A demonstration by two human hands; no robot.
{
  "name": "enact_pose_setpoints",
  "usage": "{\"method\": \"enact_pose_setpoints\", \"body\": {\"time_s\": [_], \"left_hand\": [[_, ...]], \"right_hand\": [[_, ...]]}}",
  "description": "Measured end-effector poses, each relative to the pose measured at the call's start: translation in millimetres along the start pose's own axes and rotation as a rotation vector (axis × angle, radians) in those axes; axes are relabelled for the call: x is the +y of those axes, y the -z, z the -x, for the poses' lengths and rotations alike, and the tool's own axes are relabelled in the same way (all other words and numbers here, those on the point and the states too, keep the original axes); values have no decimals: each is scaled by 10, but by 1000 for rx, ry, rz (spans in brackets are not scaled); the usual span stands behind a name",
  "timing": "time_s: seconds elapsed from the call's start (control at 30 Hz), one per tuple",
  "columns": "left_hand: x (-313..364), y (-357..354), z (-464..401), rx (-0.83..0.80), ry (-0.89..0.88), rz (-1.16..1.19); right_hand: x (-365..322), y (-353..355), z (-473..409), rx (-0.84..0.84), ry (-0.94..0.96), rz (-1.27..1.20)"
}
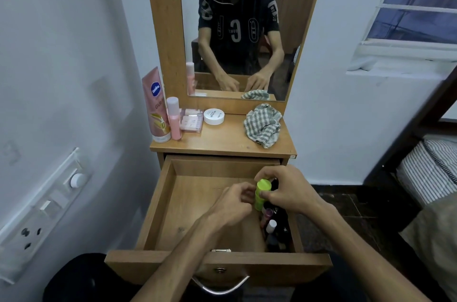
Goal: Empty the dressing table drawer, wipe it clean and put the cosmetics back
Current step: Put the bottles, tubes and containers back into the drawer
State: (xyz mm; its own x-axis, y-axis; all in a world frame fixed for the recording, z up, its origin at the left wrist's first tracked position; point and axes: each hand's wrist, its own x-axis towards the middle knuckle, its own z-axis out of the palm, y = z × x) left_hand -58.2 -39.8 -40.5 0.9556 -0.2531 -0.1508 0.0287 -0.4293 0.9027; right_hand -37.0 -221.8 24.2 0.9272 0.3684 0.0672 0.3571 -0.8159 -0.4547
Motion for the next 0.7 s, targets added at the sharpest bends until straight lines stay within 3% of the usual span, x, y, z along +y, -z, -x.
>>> {"method": "enact_pose_setpoints", "body": {"time_s": [0.2,0.4,0.6,0.7], "left_hand": [[1,-8,0,-8,2,-2],[68,1,42,21,-13,-86],[119,63,43,299,-5,-102],[135,116,61,474,48,-82]], "right_hand": [[-2,36,25,-44,42,47],[-355,150,-106,93,155,-46],[-1189,225,-753,351,285,-217],[-1610,232,-1101,364,331,-238]]}}
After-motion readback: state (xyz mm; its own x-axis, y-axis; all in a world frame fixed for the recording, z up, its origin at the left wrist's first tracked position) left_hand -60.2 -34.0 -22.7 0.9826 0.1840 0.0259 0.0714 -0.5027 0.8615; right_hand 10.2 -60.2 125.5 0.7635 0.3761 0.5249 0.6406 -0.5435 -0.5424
